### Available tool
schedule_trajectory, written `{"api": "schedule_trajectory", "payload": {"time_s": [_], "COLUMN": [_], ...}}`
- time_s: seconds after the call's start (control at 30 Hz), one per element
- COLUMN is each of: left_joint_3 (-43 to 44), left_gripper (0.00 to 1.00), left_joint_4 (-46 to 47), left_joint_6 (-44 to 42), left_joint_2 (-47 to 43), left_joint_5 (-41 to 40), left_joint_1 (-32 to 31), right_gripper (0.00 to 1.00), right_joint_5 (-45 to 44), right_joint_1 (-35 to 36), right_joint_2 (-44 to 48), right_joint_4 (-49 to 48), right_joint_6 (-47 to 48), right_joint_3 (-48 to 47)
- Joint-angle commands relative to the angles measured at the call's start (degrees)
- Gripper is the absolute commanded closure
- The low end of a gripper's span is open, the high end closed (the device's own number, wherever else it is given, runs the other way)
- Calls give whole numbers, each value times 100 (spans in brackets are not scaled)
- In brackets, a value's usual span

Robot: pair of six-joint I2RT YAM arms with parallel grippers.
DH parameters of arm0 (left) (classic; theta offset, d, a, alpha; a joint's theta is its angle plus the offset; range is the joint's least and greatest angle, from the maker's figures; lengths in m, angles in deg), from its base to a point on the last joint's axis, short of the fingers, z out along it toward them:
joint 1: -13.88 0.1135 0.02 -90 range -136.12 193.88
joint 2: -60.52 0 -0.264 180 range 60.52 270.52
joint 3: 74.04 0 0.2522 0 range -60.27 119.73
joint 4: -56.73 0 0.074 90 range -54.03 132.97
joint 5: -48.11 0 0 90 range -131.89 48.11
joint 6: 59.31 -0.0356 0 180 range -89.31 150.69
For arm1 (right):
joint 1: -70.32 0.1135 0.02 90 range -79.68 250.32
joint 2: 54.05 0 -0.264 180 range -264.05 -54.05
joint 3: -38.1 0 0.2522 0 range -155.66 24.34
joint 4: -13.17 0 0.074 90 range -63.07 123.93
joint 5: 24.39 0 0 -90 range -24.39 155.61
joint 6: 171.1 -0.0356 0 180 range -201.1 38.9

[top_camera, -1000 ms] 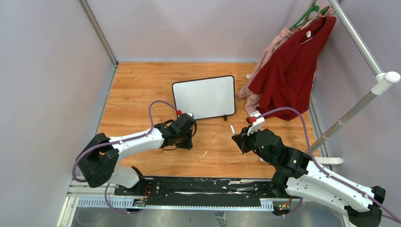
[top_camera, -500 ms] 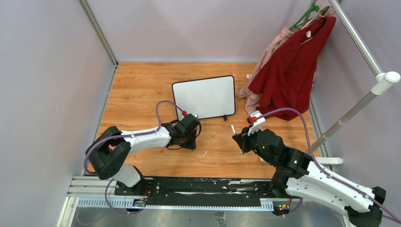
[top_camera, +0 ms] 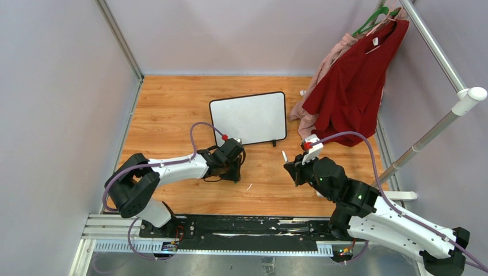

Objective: Write a sentence on the whiteboard
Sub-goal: Place the pen cap at the center of the board.

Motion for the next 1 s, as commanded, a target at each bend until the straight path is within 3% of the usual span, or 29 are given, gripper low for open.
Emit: {"api": "schedule_trajectory", "payload": {"time_s": [0.0, 0.67, 0.97], "left_joint_3": [9, 485, 567], "left_gripper": [67, 49, 45], "left_joint_4": [54, -598, -668], "left_joint_6": [9, -26, -232], "left_joint_2": [22, -1237, -2947], "left_joint_5": [-67, -353, -657], "left_joint_1": [-49, -49, -49], "right_gripper": [100, 100, 100], "right_joint_5": [-126, 47, 1083], "right_joint_1": [0, -3, 3], "right_joint_2": [106, 136, -68], "right_joint_4": [24, 116, 10], "right_joint_6": [78, 82, 489], "right_joint_3": [21, -164, -687]}}
